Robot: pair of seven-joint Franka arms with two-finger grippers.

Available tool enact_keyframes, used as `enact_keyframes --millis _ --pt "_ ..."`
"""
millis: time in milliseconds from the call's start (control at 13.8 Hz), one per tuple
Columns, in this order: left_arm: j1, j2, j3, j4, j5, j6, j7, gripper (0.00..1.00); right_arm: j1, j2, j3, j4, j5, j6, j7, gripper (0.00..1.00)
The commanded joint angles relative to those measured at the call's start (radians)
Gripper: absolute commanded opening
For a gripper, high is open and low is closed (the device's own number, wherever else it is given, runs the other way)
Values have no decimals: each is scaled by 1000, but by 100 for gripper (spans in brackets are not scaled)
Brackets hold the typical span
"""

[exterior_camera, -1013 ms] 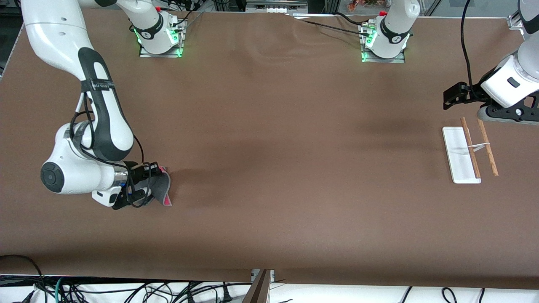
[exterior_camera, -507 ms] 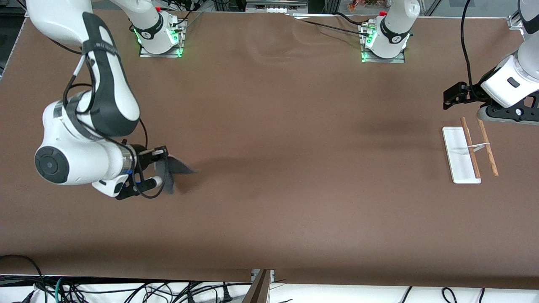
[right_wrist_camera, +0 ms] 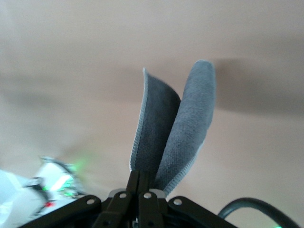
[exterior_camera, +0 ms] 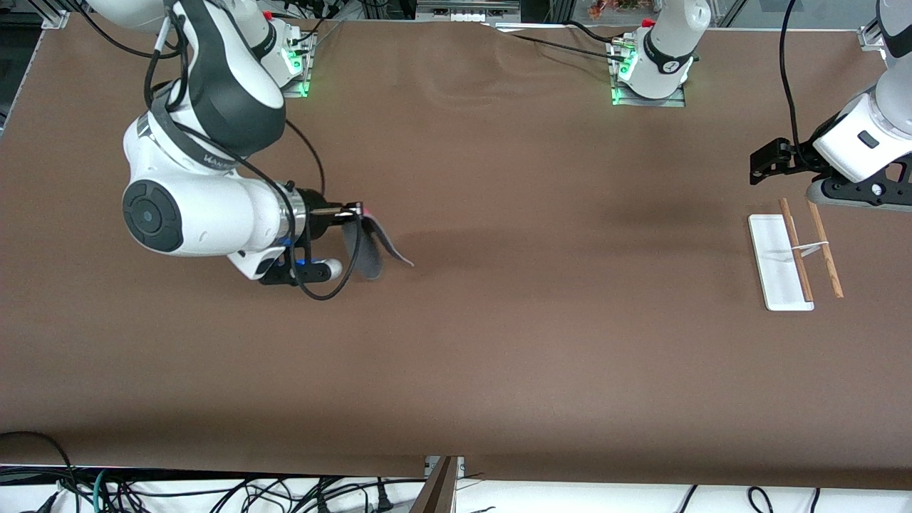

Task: Pass towel and hang on rack
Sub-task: 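Lift the towel with the right gripper while the left gripper reaches out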

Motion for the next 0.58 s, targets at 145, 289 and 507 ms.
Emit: enact_keyframes --millis 145,289,507 --pt "-4 18 4 37 -40 -26 5 100 -12 -6 87 38 235 126 322 0" --pt "-7 40 4 38 -129 -21 5 100 -13 -8 153 40 256 209 417 0" --pt "-15 50 3 38 -252 -16 9 100 -13 -8 237 46 259 330 552 0"
